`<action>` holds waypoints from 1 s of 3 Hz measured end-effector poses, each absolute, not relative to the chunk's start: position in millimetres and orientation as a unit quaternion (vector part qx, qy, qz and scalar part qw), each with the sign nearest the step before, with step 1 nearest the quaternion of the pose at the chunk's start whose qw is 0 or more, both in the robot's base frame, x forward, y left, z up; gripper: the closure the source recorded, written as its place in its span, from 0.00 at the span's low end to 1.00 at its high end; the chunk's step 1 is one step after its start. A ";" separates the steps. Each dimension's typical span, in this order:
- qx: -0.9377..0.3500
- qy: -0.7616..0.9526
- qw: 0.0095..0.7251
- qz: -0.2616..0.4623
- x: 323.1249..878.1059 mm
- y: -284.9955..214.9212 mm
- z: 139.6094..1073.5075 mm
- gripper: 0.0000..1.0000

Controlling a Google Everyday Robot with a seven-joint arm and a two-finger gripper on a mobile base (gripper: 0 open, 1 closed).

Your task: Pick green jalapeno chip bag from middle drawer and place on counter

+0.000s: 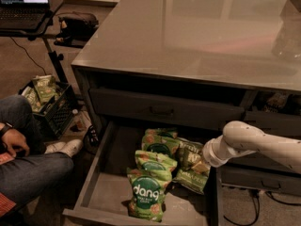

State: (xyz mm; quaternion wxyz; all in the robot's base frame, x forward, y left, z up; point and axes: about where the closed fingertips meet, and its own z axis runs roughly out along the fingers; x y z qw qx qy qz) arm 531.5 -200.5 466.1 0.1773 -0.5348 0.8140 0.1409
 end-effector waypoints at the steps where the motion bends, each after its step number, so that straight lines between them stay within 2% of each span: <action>1: -0.535 0.814 0.177 0.141 531.5 -200.5 466.1 0.59; 3: -0.514 0.823 0.178 0.162 532.0 -208.8 473.1 0.12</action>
Offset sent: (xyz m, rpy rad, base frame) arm 0.0000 0.0000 0.0000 0.0000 0.0000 0.0000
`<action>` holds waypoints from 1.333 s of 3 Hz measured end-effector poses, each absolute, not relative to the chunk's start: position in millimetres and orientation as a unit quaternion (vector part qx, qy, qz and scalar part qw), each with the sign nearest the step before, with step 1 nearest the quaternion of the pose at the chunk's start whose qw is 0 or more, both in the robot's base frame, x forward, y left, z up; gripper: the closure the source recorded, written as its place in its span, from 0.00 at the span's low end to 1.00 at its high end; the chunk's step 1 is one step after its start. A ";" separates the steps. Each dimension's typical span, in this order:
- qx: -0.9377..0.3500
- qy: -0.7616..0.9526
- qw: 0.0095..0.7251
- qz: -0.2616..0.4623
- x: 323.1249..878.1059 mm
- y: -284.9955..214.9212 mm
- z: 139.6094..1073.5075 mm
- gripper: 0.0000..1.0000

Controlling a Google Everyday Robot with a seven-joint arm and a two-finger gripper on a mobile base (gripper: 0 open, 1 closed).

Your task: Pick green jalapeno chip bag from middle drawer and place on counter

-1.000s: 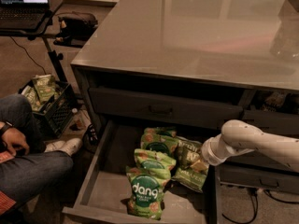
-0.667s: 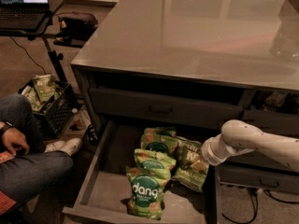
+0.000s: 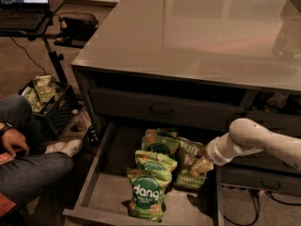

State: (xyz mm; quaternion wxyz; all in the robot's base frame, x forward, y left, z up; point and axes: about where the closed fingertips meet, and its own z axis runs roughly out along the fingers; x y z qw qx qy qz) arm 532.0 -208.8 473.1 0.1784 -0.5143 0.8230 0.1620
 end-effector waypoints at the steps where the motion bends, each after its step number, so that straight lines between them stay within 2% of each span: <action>1: -0.472 0.843 0.185 0.182 532.0 -226.7 490.8 0.14; 2: -0.470 0.843 0.185 0.185 532.1 -226.4 491.7 0.12; 3: -0.475 0.838 0.191 0.188 530.3 -224.3 490.0 0.00; 4: -0.486 0.829 0.200 0.194 535.0 -217.4 482.9 0.00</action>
Offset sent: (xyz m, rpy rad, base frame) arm 0.0001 -0.0160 0.0159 0.0437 0.0273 -0.0760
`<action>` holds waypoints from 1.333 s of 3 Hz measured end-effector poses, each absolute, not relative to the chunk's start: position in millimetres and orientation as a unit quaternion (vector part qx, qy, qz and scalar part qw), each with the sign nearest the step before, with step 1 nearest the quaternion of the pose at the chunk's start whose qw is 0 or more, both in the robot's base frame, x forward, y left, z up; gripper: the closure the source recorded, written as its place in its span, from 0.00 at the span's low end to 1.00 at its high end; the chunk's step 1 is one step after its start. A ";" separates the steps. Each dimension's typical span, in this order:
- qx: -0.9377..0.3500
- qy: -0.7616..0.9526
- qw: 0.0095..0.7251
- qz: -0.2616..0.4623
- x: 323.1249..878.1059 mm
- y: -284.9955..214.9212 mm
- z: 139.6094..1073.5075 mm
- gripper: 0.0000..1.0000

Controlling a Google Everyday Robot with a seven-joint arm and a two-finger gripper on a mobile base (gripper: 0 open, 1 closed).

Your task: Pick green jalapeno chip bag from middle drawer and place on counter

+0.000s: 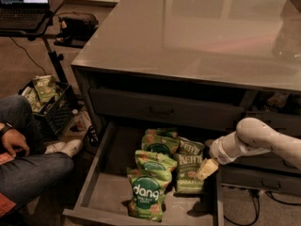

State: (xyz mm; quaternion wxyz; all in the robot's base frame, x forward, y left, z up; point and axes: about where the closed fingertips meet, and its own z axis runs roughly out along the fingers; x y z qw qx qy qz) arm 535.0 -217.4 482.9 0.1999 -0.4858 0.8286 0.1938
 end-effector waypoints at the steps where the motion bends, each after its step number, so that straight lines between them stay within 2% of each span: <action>1: -0.502 0.818 0.196 0.199 539.7 -207.9 470.8 0.00; 3: -0.523 0.807 0.184 0.206 548.8 -196.2 450.1 0.00; 4: -0.525 0.806 0.174 0.211 549.2 -193.8 427.3 0.18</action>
Offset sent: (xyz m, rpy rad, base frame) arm 0.0167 0.0208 -0.0304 -0.0026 0.0088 0.1086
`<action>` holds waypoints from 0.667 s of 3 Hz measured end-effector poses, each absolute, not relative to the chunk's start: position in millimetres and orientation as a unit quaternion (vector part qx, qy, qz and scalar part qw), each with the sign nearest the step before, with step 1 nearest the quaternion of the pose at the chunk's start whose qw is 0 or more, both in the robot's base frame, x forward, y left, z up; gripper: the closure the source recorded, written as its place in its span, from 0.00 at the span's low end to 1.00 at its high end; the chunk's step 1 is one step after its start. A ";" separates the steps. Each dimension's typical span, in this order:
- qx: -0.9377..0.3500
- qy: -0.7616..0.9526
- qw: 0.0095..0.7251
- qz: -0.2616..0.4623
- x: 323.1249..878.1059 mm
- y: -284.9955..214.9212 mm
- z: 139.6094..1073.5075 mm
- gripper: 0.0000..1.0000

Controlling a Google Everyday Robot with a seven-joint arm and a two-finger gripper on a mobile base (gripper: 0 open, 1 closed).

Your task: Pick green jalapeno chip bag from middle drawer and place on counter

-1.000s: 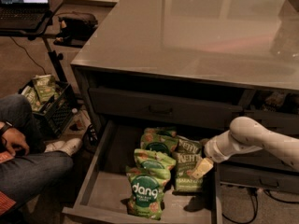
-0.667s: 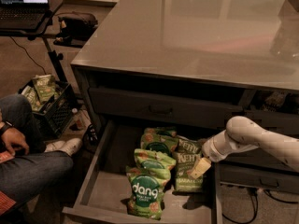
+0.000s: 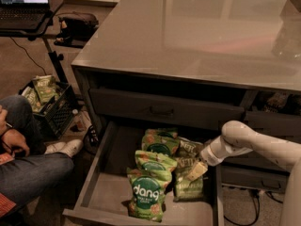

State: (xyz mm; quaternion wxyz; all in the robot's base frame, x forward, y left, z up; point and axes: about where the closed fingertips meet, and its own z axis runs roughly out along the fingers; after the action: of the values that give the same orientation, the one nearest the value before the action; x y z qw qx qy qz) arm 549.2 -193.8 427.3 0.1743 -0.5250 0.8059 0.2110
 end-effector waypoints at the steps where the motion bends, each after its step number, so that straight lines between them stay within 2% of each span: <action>1: -0.525 0.806 0.174 0.212 548.7 -193.4 425.9 0.41; 2: -0.525 0.806 0.174 0.212 548.6 -193.4 425.9 0.64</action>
Offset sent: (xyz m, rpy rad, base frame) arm -0.0005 0.0004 -0.0014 0.0010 0.0023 0.0002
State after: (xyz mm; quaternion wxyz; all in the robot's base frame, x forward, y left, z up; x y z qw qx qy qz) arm 548.6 -193.4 425.9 0.1736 -0.5248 0.8059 0.2121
